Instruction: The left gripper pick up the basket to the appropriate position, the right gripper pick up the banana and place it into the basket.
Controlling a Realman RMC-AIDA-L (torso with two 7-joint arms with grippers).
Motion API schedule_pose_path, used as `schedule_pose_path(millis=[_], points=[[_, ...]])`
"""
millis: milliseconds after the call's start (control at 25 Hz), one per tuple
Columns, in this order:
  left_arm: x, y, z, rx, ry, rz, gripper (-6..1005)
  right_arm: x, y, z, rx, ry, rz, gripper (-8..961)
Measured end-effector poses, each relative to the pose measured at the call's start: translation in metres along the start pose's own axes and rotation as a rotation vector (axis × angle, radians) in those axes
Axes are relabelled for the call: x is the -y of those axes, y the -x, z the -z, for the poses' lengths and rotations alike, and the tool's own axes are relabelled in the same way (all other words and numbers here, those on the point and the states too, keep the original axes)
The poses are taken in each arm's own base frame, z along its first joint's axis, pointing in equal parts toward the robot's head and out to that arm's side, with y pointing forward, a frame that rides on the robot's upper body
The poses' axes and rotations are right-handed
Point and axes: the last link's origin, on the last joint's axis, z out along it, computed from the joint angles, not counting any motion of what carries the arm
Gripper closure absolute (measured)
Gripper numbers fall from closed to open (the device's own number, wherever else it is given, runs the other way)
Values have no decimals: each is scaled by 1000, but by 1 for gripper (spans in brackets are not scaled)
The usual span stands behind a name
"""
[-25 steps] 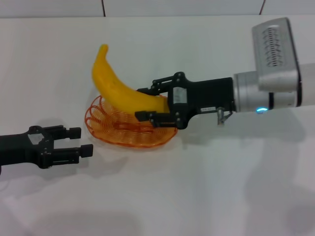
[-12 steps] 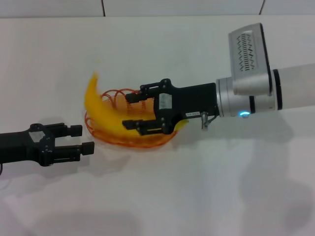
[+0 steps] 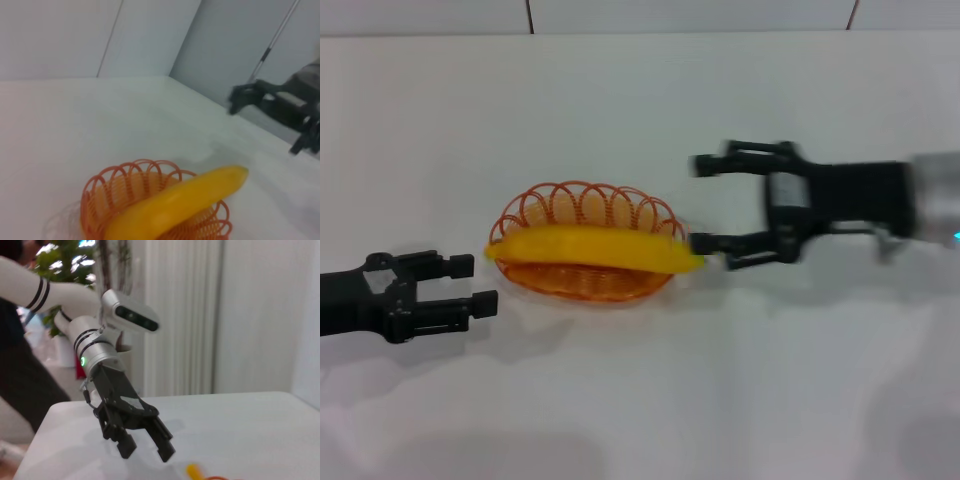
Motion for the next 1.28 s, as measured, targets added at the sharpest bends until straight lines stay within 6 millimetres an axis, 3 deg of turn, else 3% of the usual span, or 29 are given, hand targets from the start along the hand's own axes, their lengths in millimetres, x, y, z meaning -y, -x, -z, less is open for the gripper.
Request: schedule_pose_path(millis=[120,200,360,400,560,920,1280], points=[[-4,6,8,-40,-8,-94,214,-15,-19,34,26,-107,-53,42],[-8,13,16,-85,-37,-188,214,-25,-33,48,23,-166,-95,43],[-13,30,24,-144,-124,-332,214,-45,-53,64,16,-224,-151,45],[-15,40,29,-183,-215,-399,214,-48,-56,64,14,-228,-150,45],[-14,44,31,-191,-248,-394,214,-49,-65,54,-11,-235,-133,45],[-11,37,25,-185,-221,-376,214,-39,-76,29,-104,-215,-133,45],[-10,34,24,-187,-216,-372,214,-39,-76,25,-110,-202,-133,45]])
